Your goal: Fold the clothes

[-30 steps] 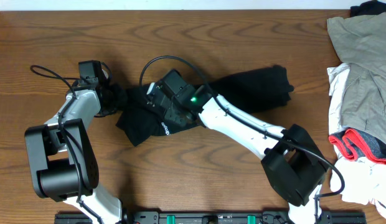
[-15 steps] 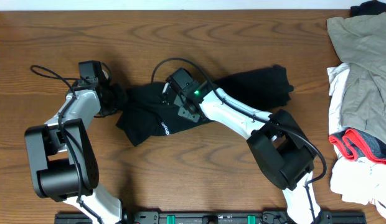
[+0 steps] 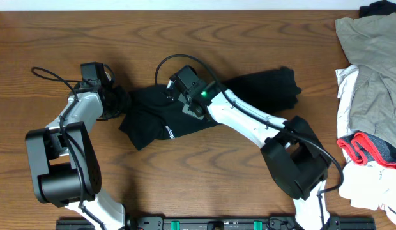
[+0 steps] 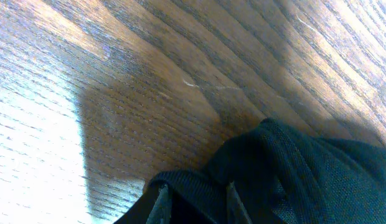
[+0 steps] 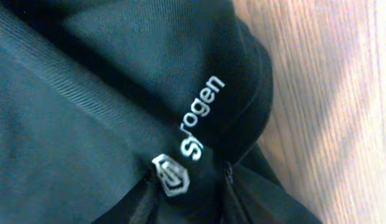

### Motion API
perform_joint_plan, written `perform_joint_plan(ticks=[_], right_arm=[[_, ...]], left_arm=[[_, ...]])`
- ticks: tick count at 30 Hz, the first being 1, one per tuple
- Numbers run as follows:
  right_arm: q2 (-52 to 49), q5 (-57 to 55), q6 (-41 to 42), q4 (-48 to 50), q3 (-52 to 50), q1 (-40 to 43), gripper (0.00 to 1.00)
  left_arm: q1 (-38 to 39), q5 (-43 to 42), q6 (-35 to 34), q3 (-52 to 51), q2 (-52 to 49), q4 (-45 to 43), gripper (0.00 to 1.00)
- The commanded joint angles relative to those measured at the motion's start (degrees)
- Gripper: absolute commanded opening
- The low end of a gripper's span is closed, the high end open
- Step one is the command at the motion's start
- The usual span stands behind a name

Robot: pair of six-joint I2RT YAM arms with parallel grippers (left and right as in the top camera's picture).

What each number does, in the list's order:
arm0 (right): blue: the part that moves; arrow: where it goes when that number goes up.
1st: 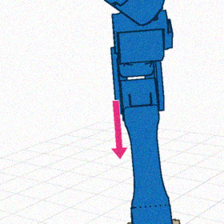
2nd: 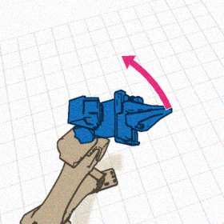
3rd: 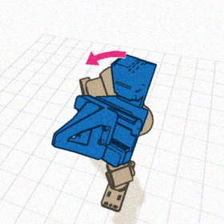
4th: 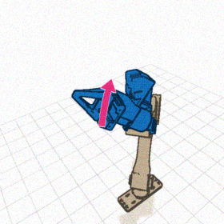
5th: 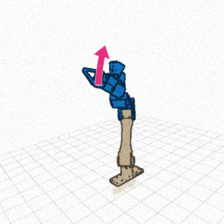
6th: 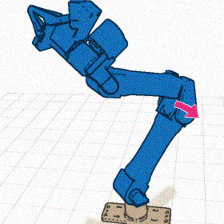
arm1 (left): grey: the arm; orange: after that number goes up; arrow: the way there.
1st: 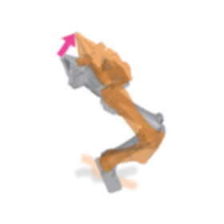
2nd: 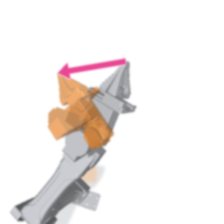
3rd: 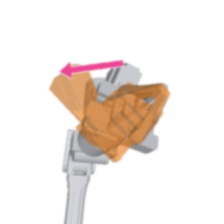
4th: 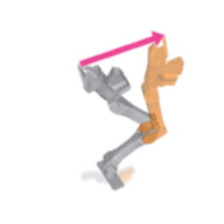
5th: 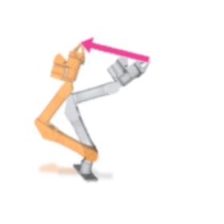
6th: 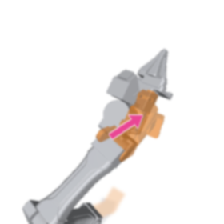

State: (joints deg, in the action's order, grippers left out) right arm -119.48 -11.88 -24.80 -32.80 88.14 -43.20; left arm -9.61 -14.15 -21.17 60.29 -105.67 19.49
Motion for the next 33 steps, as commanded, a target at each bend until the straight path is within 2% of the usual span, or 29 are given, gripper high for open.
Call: perform_joint_plan(ticks=[1,3,5,8,14,19,20,23,24,25,28,33], right_arm=[[1.6,2.8,0.6,-0.4,1.1,-0.8,0.2],[1.6,3.3,0.6,-0.4,1.1,-1.1,0.08],[1.6,3.3,0.6,-0.5,1.1,-1.7,0.01],[1.6,6.3,0.7,-1.6,1.1,-3.1,0.01],[1.6,24.4,-1.0,-7.2,1.1,-8.1,0.01],[1.6,25.8,-1.0,-7.3,1.1,-12.5,0.01],[1.6,24.5,-1.0,-7.1,1.1,-13.1,0.04],[1.6,19.1,-1.0,-6.9,1.1,-13.5,0.57],[1.6,17.4,-0.9,-7.0,1.1,-13.4,0.68],[1.6,14.7,-0.5,-7.1,1.1,-13.1,0.73],[1.6,6.4,2.0,-7.6,1.1,-11.7,0.76],[1.6,-0.8,5.1,-8.7,1.1,-7.6,0.73]], left_arm=[[-0.3,1.5,-0.5,-0.7,-0.6,0.4,0.31],[-0.3,1.5,-0.5,-0.7,-0.6,0.4,0.3],[-0.3,1.6,-0.5,-0.7,-0.6,0.4,0.3],[-0.3,1.6,-0.5,-0.7,-0.6,0.3,0.31],[-0.3,1.6,-0.5,-0.7,-0.6,0.3,0.31],[-0.3,1.6,-0.5,-0.7,-0.6,0.3,0.3],[-0.3,1.6,-0.5,-0.7,-0.6,0.3,0.3],[-0.3,1.6,-0.5,-0.7,-0.6,0.3,0.3],[-0.3,1.6,-0.5,-0.7,-0.6,0.3,0.3],[-0.3,1.6,-0.5,-0.7,-0.6,0.3,0.31],[-0.3,1.5,-0.5,-0.7,-0.6,0.4,0.3],[-0.5,1.6,0.2,-0.7,0.3,0.4,0.3]])
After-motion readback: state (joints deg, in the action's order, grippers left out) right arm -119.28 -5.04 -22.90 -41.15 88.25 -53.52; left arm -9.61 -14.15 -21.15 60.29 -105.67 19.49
